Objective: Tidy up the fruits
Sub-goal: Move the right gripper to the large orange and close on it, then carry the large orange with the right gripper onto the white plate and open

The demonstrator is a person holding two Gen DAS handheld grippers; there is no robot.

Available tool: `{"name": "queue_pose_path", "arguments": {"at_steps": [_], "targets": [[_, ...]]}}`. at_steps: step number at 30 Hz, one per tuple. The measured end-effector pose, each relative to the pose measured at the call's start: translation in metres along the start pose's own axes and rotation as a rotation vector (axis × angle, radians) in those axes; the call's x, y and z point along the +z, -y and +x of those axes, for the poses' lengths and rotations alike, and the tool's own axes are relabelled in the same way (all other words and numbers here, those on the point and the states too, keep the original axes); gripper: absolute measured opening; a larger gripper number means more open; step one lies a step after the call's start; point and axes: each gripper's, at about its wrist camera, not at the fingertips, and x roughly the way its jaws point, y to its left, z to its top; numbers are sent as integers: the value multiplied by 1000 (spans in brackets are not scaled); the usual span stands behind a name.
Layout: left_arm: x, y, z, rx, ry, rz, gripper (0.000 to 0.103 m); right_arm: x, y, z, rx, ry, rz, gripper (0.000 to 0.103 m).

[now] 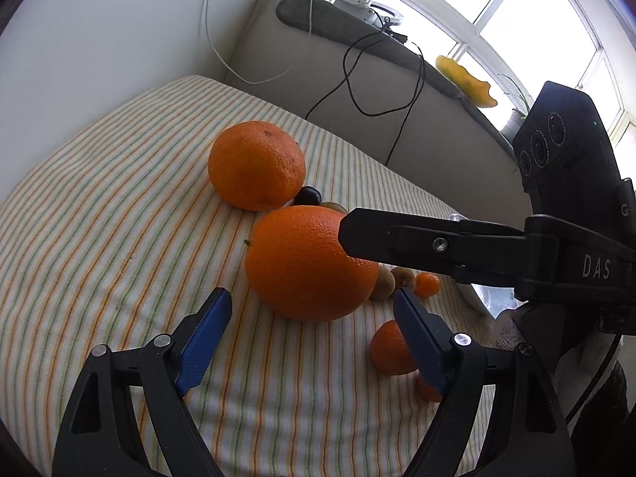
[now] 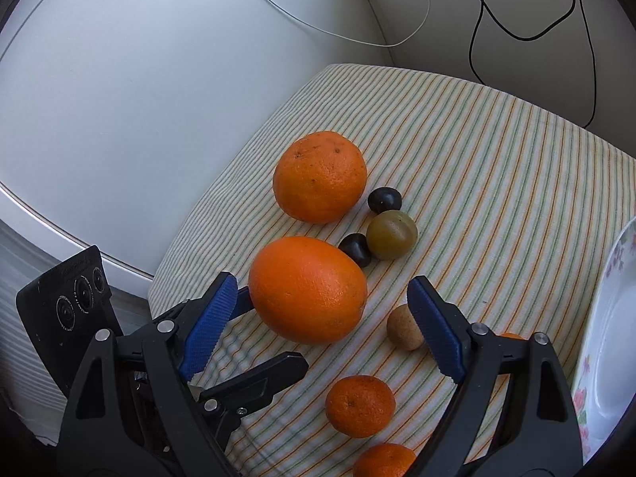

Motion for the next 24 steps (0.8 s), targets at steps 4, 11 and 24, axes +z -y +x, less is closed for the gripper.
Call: {"name": "queue_pose_path", "arguments": {"at_steps": [4,11,24], "targets": [[2,-3,4,-16,-8,-19,79,4,2,18,22,-30,14,86],[4,-7,9,-32,-19,-37,71,6,3,29,79,-72,32,74],[6,2,4,-8,0,3,71,0,5,10,97,-45,49,73]]}}
